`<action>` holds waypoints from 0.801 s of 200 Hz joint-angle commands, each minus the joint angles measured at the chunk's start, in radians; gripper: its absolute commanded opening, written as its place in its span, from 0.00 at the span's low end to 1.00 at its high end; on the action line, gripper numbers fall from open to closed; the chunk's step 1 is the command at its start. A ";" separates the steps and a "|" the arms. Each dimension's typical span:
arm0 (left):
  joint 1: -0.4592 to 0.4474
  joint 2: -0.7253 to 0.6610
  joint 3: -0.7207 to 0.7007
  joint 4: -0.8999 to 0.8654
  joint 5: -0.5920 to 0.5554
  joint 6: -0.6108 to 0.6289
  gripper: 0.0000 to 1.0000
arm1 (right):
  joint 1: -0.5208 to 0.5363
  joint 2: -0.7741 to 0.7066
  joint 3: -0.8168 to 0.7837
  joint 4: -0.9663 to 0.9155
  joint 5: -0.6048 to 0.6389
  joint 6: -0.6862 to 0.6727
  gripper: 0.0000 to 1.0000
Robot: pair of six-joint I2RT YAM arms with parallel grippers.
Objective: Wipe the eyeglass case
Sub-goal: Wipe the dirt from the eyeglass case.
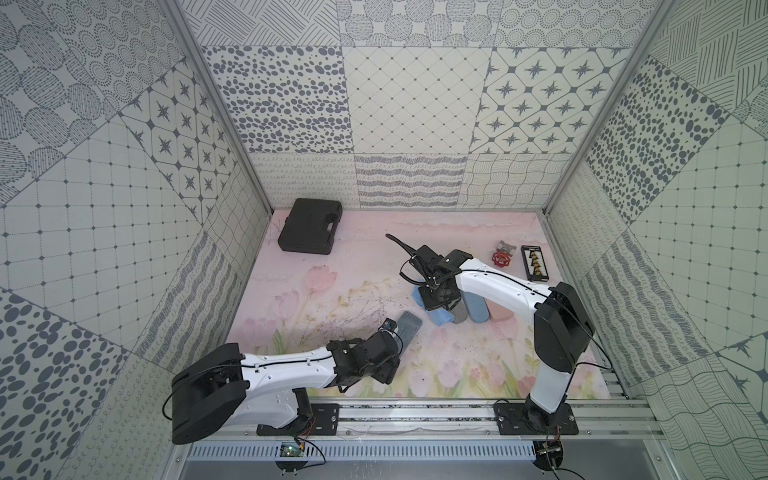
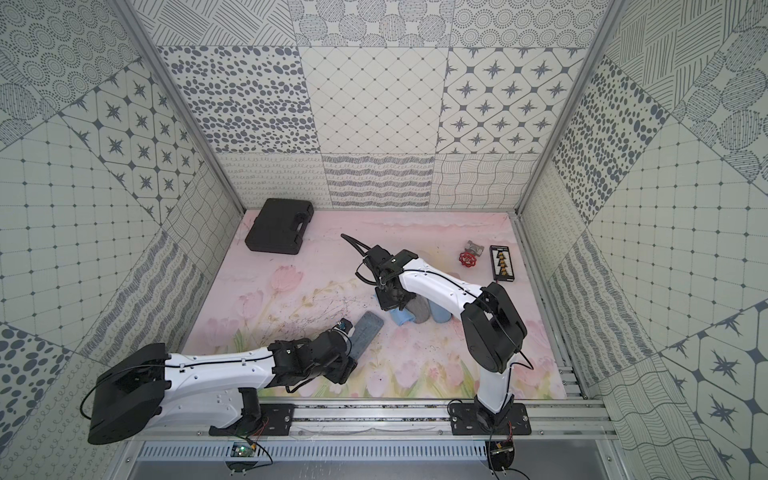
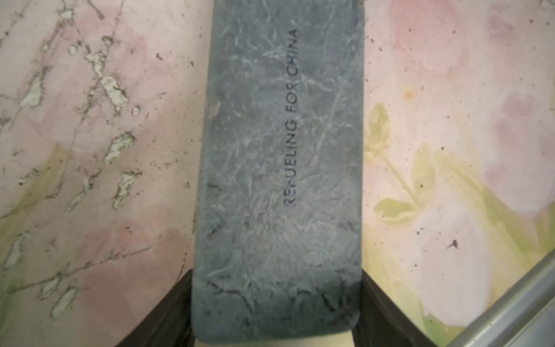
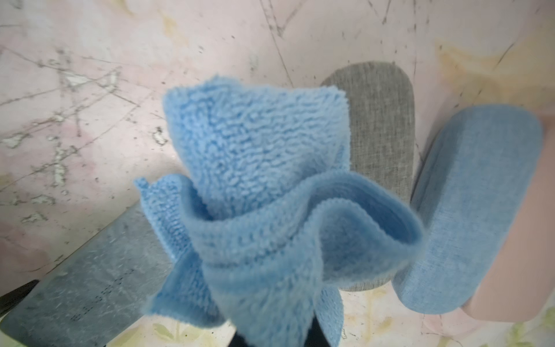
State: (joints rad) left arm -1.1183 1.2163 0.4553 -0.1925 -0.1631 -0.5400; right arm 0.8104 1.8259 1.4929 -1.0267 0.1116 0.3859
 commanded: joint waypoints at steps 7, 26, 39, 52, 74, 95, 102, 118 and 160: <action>-0.007 0.003 0.009 0.057 -0.006 0.009 0.18 | 0.043 -0.036 -0.012 0.110 -0.374 0.078 0.00; -0.007 -0.001 0.006 0.059 -0.009 0.005 0.18 | 0.042 -0.021 -0.125 0.341 -0.647 0.241 0.00; -0.008 -0.007 0.004 0.055 -0.010 0.000 0.18 | 0.040 -0.006 -0.184 0.449 -0.737 0.311 0.00; -0.010 -0.014 -0.001 0.052 -0.012 -0.002 0.18 | 0.022 0.000 -0.229 0.480 -0.749 0.317 0.00; -0.010 -0.024 -0.006 0.050 -0.022 0.006 0.18 | -0.055 0.025 -0.225 0.254 -0.515 0.155 0.00; -0.010 -0.022 -0.003 0.057 -0.027 0.011 0.18 | -0.046 0.054 -0.101 -0.020 -0.012 -0.007 0.00; -0.009 -0.016 -0.004 0.065 -0.026 0.009 0.18 | -0.036 0.052 -0.073 -0.062 0.106 -0.031 0.00; -0.010 0.003 0.001 0.073 -0.018 0.010 0.18 | -0.015 0.029 -0.012 -0.085 0.151 -0.062 0.00; -0.015 0.027 0.019 0.065 -0.016 0.018 0.17 | 0.059 0.006 0.043 0.064 -0.346 0.054 0.00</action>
State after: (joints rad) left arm -1.1236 1.2308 0.4576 -0.1734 -0.1703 -0.5354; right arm 0.8322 1.8572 1.5379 -1.0447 0.0410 0.3855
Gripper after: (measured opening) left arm 0.751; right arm 0.125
